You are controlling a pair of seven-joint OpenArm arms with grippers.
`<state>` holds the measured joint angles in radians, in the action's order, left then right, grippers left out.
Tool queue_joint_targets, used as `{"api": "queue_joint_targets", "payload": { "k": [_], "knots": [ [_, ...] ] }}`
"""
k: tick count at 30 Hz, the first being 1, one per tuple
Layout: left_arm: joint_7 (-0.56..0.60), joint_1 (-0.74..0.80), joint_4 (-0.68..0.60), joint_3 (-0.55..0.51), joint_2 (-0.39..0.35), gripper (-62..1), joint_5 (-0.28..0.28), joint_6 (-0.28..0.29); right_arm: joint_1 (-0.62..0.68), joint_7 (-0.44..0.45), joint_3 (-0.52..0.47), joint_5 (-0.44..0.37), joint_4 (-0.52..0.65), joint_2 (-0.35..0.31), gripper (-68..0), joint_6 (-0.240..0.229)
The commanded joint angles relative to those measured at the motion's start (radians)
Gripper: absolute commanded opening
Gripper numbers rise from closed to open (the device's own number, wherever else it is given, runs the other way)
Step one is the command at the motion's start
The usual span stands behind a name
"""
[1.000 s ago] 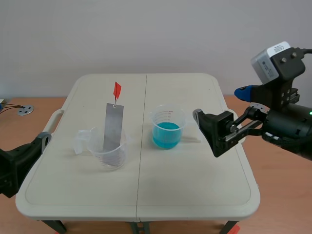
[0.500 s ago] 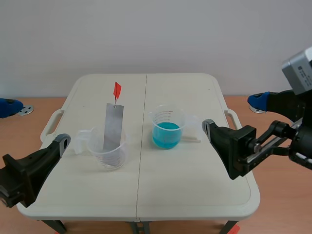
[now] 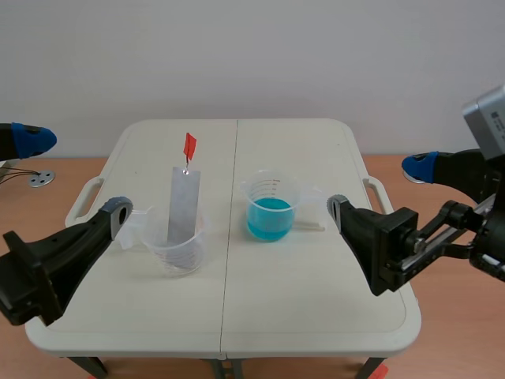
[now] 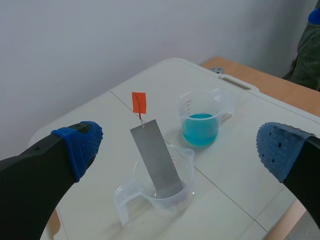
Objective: Hold the metal plate by the orange handle, dip it into the blue solution, take it out and point at it, then put the plate back in the beaker on the left.
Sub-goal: 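Return to the home posture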
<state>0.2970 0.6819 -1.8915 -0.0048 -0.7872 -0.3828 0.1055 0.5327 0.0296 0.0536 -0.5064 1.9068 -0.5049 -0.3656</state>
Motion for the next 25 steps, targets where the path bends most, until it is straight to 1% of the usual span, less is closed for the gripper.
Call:
{"api": "queue_joint_targets", "payload": {
  "k": [1,21,25],
  "knots": [
    [0.017,-0.001,-0.009,-0.005,0.003,1.4,-0.003,-0.002,-0.006,0.022,-0.010,-0.011,0.010,-0.004,-1.2,0.000],
    [0.016,-0.001,-0.008,-0.005,0.003,1.4,-0.003,-0.002,-0.006,0.018,-0.010,-0.011,0.010,-0.004,-1.2,0.000],
    [-0.002,-0.001,-0.008,-0.005,0.003,1.4,-0.003,-0.002,-0.006,0.018,-0.010,-0.011,0.010,-0.004,-1.2,0.000]
  ]
}}
